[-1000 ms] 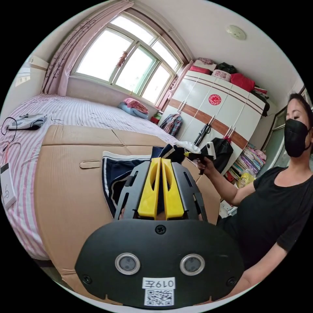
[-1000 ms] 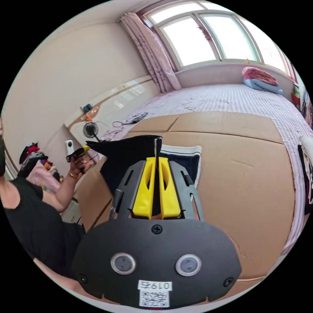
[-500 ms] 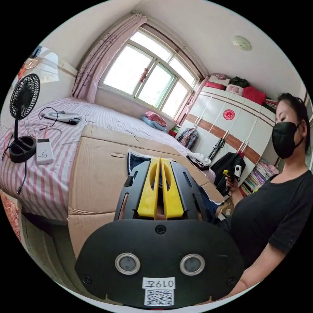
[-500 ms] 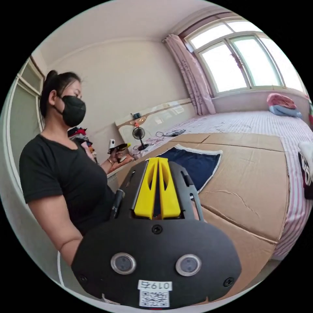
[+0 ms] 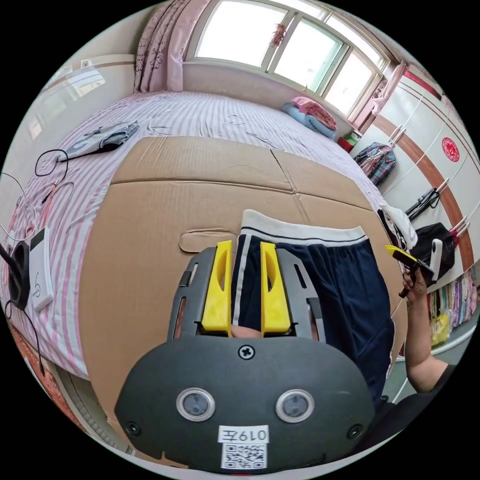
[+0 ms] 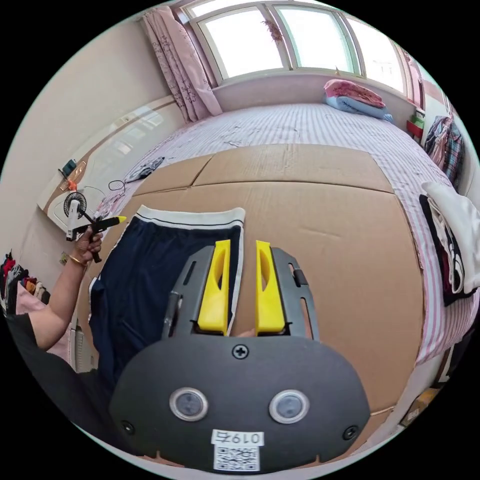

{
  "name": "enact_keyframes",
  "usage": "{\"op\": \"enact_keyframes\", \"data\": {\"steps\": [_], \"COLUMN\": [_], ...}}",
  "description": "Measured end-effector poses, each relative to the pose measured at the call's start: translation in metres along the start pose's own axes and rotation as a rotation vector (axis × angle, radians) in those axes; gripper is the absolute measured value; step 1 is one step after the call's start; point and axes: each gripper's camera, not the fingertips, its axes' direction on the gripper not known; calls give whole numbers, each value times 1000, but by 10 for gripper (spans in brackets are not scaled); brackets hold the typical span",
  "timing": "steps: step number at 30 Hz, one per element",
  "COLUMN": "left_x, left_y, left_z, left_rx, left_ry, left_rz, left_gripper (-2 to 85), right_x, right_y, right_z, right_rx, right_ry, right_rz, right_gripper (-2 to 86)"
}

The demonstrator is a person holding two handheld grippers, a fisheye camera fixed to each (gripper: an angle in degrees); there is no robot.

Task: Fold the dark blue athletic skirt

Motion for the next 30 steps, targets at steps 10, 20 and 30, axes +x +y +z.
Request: {"op": "enact_keyframes", "data": {"steps": [10,20,30], "left_x": [70,157,194], "left_y": [-16,24,-72], "left_z": [12,-103,-78], "left_rx": [-47,247,150], "left_ry": [-203,-216,-315], "left_rz": [71,241,223], "left_gripper": [39,10,13], "right_x": [-54,-121,-135], "right_y": [-38,-36,-146], "right_z": [17,-126,-120], "right_rx": [-59,265,130], "right_ry": [113,247,449], "right_rz": [-71,-186,-184], "right_gripper": [17,-8,-3]}}
